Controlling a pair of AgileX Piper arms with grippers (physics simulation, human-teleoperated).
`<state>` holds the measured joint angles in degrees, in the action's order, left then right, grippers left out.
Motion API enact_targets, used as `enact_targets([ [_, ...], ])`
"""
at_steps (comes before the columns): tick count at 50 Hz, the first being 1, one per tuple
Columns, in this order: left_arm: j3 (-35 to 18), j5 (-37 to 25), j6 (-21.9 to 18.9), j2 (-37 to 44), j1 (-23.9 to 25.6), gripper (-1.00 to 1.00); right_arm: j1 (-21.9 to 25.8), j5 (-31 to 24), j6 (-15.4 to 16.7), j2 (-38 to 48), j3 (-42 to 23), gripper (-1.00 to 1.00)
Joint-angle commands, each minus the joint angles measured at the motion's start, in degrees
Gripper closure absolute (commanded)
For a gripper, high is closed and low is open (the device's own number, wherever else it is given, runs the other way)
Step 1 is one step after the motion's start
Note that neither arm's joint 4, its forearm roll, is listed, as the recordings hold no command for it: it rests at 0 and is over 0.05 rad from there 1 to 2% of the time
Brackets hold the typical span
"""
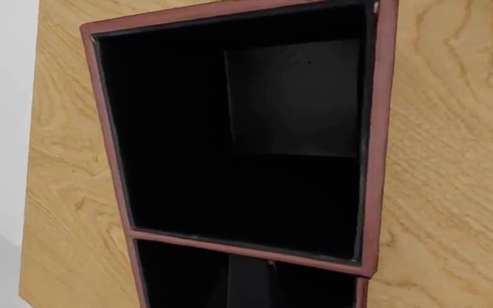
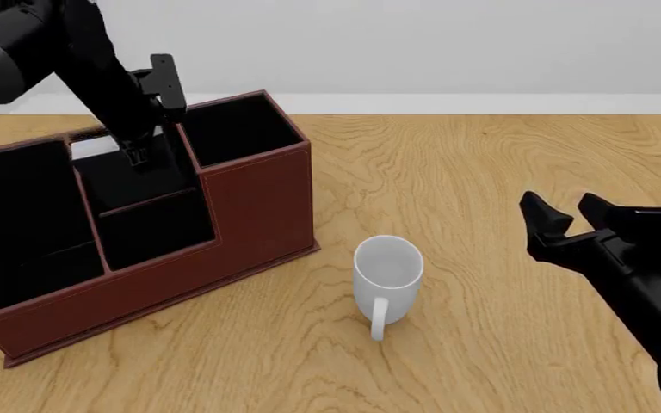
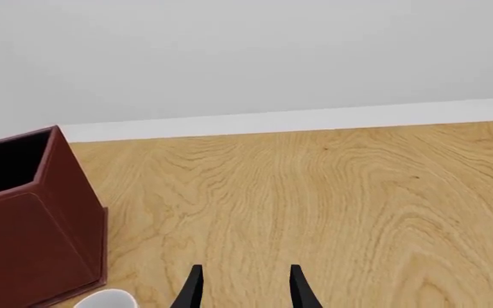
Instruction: Pick up the book and place it in the front compartment of the caddy.
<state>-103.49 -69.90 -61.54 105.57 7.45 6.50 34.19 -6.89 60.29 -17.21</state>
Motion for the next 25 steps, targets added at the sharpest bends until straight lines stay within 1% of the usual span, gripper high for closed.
enact_targets([
  [1, -0.7, 0.0, 0.3, 1.1, 0.7, 1.00, -0.2, 0.2, 0.0, 0.2, 0.2, -1.00],
  [3, -0.9, 0.0, 1.0, 1.3, 1.3, 1.00, -0.1, 0.1, 0.0, 0.0, 0.2, -1.00],
  [7, -1.2, 0.1, 1.1, 1.8, 1.4, 1.00, 0.0, 0.4, 0.1, 0.4, 0.1, -1.00],
  [15, -1.7, 0.2, 2.6, 2.7, 2.2, 1.00, 0.0, 0.4, 0.1, 0.7, 0.0, -1.00],
  [21, -0.3, 1.3, 2.3, 2.8, 1.7, 1.00, 0.0, 0.4, 0.1, 0.9, -0.1, -1.00],
  [22, -0.5, 1.1, 3.1, 3.1, 2.0, 1.00, 0.0, 0.5, 0.1, 1.0, -0.1, -1.00],
  [25, 1.1, 2.3, 2.8, 2.9, 1.7, 1.00, -0.1, 0.8, 0.2, 1.3, 0.0, -1.00],
])
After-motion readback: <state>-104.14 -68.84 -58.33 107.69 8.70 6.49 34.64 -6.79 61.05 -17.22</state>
